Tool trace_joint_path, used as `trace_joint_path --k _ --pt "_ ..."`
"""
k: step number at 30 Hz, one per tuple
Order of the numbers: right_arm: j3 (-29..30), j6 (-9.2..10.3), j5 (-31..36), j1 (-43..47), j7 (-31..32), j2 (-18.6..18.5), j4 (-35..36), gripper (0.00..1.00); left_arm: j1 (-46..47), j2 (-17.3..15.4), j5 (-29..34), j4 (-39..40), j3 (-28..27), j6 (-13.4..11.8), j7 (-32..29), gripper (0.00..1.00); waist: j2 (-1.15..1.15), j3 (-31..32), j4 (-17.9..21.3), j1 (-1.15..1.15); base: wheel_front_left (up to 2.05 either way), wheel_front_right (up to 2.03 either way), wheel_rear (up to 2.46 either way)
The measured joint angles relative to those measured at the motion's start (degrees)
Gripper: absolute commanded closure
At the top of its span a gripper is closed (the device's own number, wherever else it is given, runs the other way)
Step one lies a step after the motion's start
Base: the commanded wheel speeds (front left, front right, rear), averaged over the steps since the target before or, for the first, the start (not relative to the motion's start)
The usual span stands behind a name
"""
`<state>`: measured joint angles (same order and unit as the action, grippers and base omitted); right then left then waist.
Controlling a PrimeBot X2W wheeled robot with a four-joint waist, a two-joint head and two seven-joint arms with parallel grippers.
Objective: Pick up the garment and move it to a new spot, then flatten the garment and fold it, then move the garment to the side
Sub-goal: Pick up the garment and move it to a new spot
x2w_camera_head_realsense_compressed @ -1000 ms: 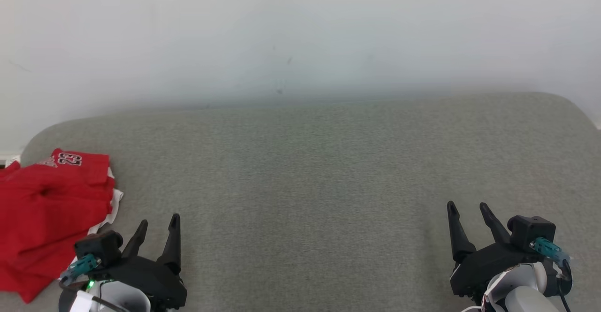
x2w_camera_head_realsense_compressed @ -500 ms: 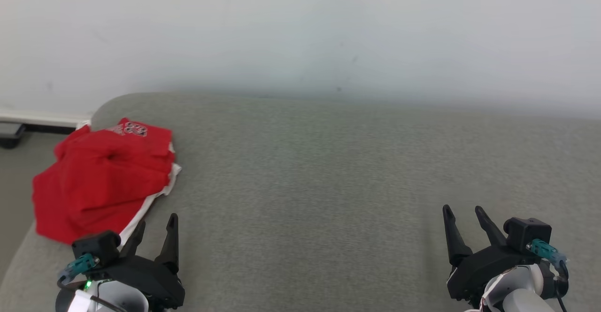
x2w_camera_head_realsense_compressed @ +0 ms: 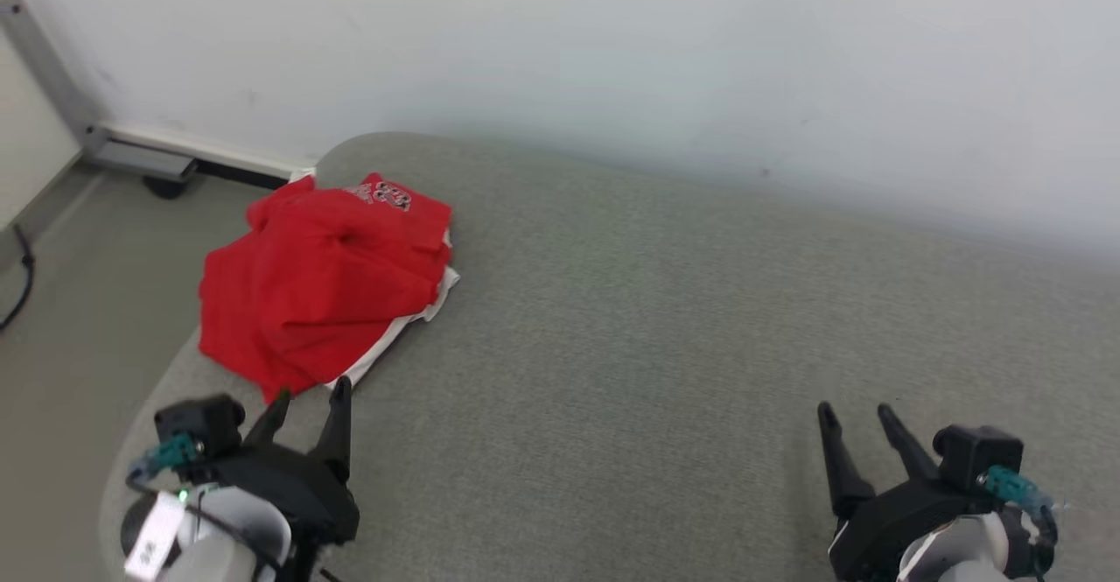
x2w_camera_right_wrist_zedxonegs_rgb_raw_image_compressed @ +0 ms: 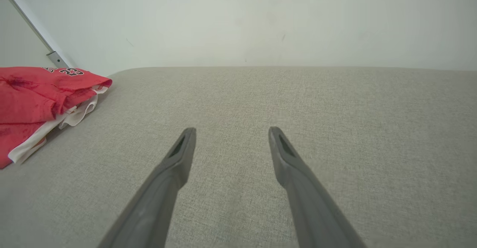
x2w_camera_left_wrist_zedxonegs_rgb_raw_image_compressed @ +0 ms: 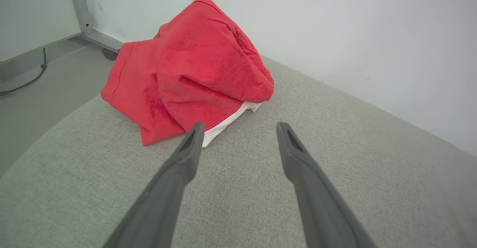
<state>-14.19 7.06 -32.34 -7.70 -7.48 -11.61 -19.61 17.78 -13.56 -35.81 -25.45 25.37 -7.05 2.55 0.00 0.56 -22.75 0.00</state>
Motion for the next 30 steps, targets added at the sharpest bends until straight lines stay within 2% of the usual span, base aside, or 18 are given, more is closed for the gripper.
trace_joint_path --k 5,11,20,30 --pt "-1.88 -0.01 0.62 1.04 1.62 -0.31 2.71 0.0 4.92 -1.04 0.0 -2.93 -0.12 0.11 -2.57 0.0 0.0 -1.09 -2.1 0.0 0.0 0.0 0.0" --pt "-3.05 -0.01 2.32 1.03 3.55 -2.6 7.97 0.0 13.76 -1.79 1.08 -6.89 -0.12 0.52 -6.71 0.0 0.0 -3.61 -1.81 0.0 0.0 0.0 0.0" --pt "-2.77 -0.01 5.32 1.03 7.5 -7.08 17.12 0.0 21.57 -4.91 3.85 -14.43 -0.16 0.47 -12.28 0.0 0.01 -8.97 1.54 0.01 0.0 0.0 0.0" --pt "-1.54 0.01 5.72 1.05 10.98 -8.49 22.15 0.0 25.19 -4.75 4.64 -20.56 -0.02 0.4 -16.72 0.0 0.01 -13.24 5.83 0.01 0.0 0.0 0.0"
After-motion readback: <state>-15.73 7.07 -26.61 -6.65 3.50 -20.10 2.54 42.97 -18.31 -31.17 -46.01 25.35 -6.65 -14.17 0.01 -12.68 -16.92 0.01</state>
